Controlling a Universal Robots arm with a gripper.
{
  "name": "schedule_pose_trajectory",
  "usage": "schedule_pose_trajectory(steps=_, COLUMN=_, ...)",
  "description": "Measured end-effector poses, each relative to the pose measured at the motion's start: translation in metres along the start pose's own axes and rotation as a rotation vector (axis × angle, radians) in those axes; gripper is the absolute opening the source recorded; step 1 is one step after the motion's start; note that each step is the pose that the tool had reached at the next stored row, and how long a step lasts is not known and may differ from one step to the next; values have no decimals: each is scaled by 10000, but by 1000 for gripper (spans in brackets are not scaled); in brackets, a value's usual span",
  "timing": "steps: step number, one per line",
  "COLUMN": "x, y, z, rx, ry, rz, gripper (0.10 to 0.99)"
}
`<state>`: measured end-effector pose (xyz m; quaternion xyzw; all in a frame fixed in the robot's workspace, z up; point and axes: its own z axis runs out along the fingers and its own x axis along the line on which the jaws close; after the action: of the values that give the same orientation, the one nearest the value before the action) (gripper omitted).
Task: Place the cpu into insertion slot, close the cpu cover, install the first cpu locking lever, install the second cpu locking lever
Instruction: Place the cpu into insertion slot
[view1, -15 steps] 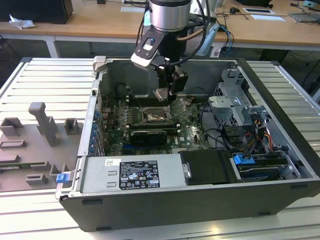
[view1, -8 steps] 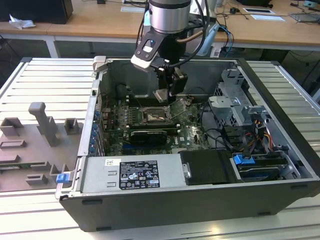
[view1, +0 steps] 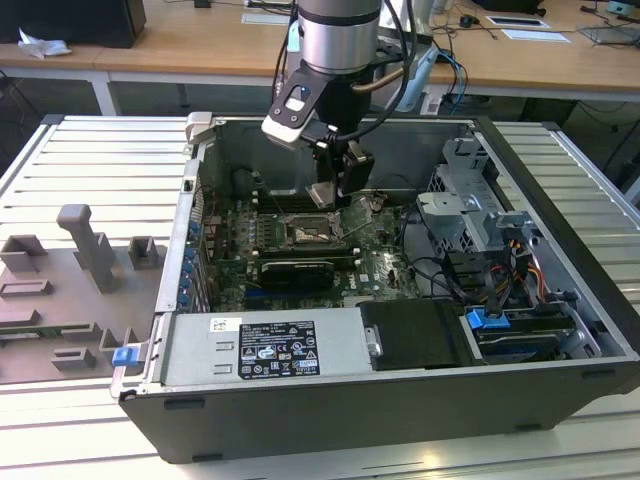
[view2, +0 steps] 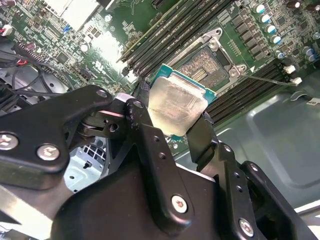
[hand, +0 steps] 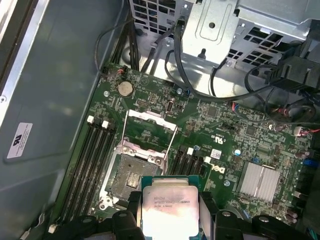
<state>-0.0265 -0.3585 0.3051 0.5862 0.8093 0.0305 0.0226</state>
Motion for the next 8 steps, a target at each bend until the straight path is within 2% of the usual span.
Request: schedule_pose_trajectory(steps=8, x=2, y=-3, z=44, rx=13, ry=-73, rz=454, gripper=545)
